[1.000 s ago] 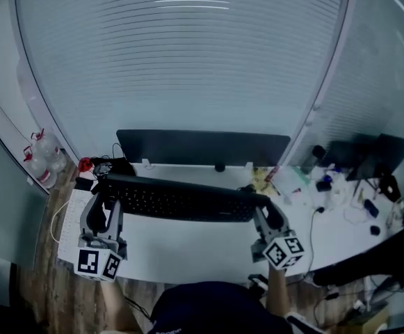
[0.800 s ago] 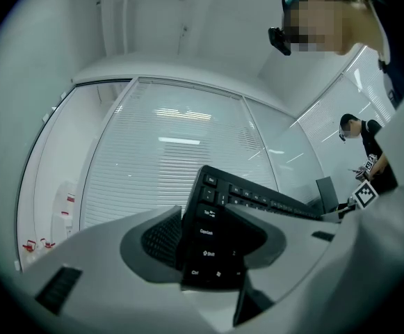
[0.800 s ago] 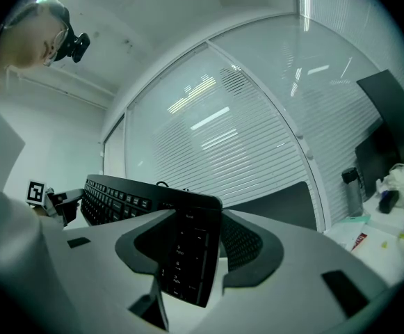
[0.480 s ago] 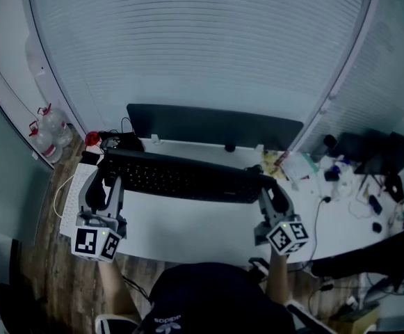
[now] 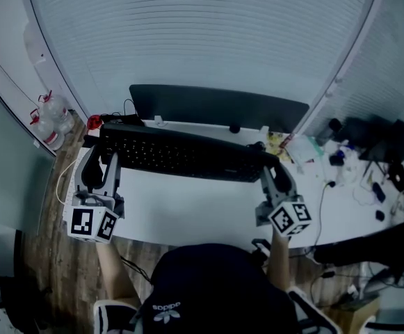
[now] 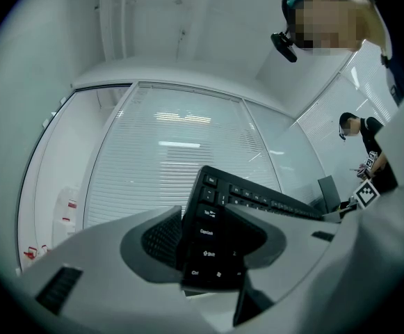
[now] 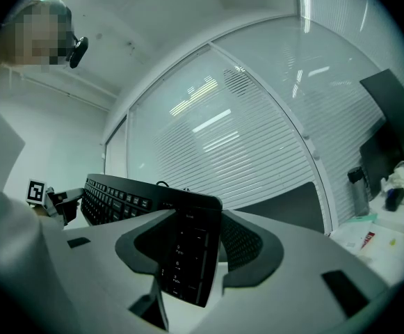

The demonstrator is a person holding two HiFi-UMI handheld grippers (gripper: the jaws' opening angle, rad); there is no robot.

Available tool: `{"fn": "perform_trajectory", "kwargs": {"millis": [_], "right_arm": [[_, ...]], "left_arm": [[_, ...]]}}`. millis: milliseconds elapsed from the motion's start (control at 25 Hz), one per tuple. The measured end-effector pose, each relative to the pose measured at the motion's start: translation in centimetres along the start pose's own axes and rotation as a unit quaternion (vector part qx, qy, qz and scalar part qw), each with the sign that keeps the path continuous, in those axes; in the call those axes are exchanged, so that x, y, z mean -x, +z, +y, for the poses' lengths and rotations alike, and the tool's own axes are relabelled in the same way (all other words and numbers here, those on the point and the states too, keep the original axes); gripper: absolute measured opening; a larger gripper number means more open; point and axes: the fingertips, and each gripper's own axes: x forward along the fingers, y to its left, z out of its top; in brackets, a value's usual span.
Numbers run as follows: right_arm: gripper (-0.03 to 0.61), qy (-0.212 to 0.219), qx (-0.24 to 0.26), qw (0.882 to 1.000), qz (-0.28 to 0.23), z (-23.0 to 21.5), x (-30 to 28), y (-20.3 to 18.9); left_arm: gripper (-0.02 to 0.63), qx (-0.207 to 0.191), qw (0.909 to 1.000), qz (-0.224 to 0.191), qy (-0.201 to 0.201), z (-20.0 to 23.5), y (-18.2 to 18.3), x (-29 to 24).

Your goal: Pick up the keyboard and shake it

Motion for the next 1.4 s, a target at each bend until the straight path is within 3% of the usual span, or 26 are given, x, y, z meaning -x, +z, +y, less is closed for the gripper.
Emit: {"fn": "perform_trajectory", "kwargs": {"millis": [1000,1400], "right_arm": [[0.189,-0.024,0.021,0.999,-0.002,-0.1,-1.4,-0.8],[0.189,-0.037,0.025,0.999,0.004,-0.8,-0.4,-0.1]], "left_arm": [[0.189,0.018,0.9997,-0.006,-0.016,1.9,-2.5,-1.9],[0.189,0.033,0.9992,-0.013,-0.017,0.7,-2.6,-2.3]]}}
